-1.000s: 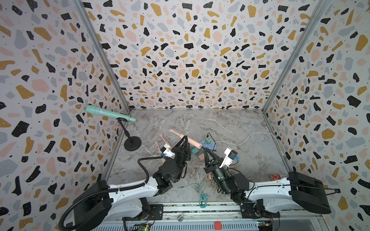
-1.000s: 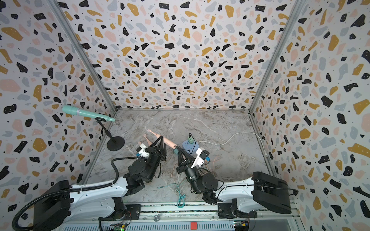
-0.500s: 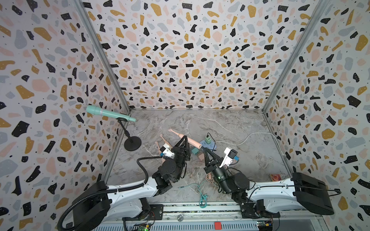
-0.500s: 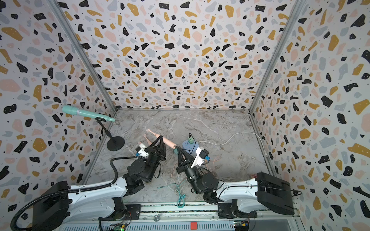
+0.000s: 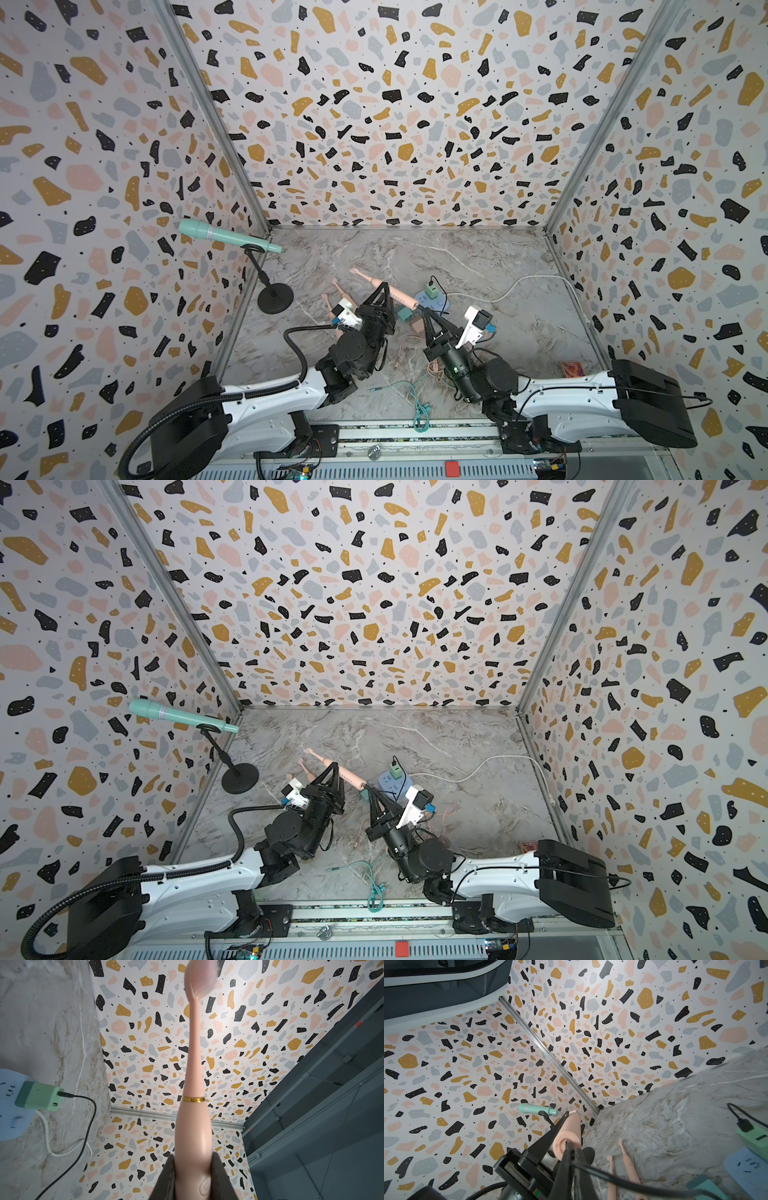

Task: Charge the electric toothbrush
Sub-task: Insert the charging cable into the electric toothbrush.

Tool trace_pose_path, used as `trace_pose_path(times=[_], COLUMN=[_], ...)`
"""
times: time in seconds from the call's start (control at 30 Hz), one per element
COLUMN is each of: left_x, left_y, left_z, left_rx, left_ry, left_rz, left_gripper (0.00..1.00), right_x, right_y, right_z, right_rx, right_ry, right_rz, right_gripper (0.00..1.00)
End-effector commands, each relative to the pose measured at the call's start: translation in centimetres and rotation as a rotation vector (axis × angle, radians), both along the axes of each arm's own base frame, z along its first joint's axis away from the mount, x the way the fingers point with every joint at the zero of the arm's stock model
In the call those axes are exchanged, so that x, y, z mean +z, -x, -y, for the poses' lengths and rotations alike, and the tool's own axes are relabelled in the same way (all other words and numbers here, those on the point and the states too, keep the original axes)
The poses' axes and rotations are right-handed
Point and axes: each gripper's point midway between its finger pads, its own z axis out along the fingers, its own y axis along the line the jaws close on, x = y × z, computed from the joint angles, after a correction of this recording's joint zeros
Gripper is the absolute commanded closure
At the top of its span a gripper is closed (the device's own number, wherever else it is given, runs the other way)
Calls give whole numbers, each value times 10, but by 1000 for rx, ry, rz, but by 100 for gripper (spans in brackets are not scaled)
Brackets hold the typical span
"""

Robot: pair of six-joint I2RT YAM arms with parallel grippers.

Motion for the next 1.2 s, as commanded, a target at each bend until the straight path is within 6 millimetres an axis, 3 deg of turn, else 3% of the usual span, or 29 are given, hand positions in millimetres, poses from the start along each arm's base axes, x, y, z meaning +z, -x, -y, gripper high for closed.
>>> trace_pose_path(times=[0.0,0.33,0.7,0.93,1.17], left_x=[25,27,23,23,21], left_y=[11,11,11,12,12], left_z=[5,7,9,7,5], left_rx=[-53,-57,-66,-61,-55], left_ry=[46,46,28,31,24], left_rz=[63,67,63,62,58], left_gripper=[100,100,100,100,100], right_x=[3,-3,16,6,9], right_y=[0,0,3,5,7], right_z=[-5,-7,-6,-9,-3], right_rx=[6,5,6,25,6], right_ry=[19,26,16,20,25], right_rz=[-14,-41,7,-20,-16], right_gripper=[100,100,100,100,100])
